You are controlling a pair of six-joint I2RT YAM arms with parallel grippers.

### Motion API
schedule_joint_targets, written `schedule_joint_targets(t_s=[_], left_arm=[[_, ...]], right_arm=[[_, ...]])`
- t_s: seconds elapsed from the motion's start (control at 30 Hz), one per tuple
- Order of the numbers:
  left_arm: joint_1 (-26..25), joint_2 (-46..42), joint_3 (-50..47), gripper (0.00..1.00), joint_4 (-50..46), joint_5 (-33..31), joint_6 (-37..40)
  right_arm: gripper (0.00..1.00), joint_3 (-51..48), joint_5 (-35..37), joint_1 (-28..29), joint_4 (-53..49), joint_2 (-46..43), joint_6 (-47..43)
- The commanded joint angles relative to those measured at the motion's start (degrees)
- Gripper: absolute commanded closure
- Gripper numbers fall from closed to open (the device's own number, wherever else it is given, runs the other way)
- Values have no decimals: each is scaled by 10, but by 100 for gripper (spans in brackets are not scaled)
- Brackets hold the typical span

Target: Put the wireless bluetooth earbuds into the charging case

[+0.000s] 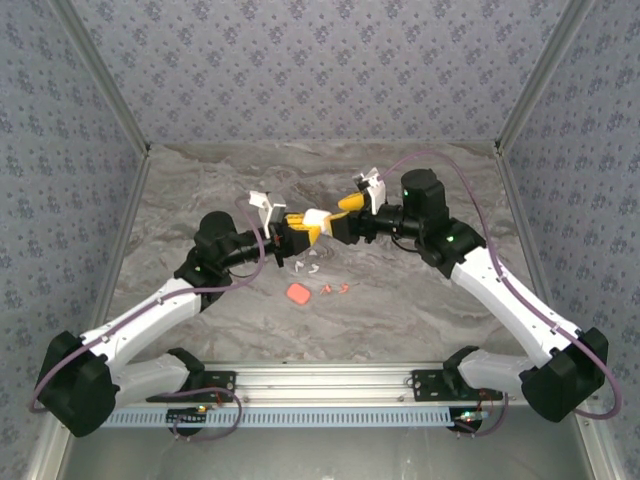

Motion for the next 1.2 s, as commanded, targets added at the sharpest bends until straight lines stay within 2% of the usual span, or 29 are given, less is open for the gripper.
schedule_joint_targets(t_s=[0.0,0.4,0.77,0.93,1.17], left_arm=[[-7,-18,2,95,30,27,16],[-9,-21,-2,96,21,25,25],[-9,-50,-40,96,-2,-39,39],[-9,-89,-69,97,-12,-62,39],[-9,-158,-86,98,-65,-86,54]], right_arm=[[33,20,14,-15,-1,13,17],[33,49,-3,-21,-15,37,15],[32,12,-13,-46,-16,-30,49],[35,-31,34,-37,-21,-11,87],[45,-31,123,11,-61,118,143]])
